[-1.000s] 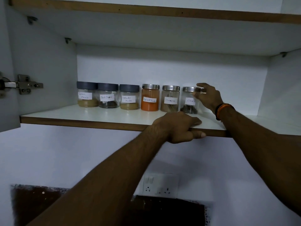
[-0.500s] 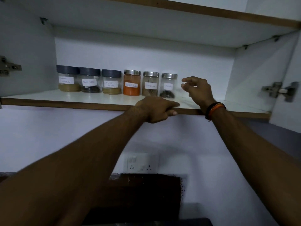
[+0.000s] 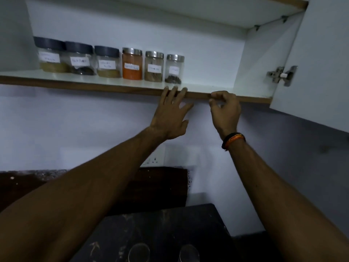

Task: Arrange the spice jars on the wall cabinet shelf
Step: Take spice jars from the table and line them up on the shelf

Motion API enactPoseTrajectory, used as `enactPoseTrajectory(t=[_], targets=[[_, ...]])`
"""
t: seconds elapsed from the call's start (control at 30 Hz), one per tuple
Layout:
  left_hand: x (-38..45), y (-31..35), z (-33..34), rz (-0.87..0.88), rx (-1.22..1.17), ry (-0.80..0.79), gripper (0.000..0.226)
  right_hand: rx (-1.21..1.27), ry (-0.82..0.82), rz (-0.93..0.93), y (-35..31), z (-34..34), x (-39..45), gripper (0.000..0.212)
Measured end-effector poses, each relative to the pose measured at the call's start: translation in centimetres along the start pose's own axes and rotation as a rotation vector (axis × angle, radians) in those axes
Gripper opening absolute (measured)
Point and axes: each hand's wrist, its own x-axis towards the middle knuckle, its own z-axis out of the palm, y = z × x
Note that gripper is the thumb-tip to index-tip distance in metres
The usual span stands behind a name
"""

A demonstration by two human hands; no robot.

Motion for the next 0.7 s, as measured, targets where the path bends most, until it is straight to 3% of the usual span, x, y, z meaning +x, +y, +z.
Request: enactPoseTrajectory(t=[0.1, 0.33, 0.57, 0.7], targets=[[-3.7, 3.3, 2.8, 0.046, -0.194, -0.104, 0.069, 0.037, 0.031, 0.113, 1.9, -0.6, -4.5, 0.018], [-15.0, 11.6, 10.1, 0.062, -0.480, -0.594, 0.074, -0.055, -0.102, 0.386, 8.5, -2.8, -16.5, 0.016], [-22.9, 15.7, 13.7, 0.016, -0.587, -0.834, 0.076, -0.346, -0.357, 0.637, 14.5, -6.3, -26.7, 0.020], [-25.8, 18.1, 15.6, -0.117, -0.767, -0.962, 0.069, -0.564, -0.548, 0.667, 16.0, -8.4, -31.5, 0.020]])
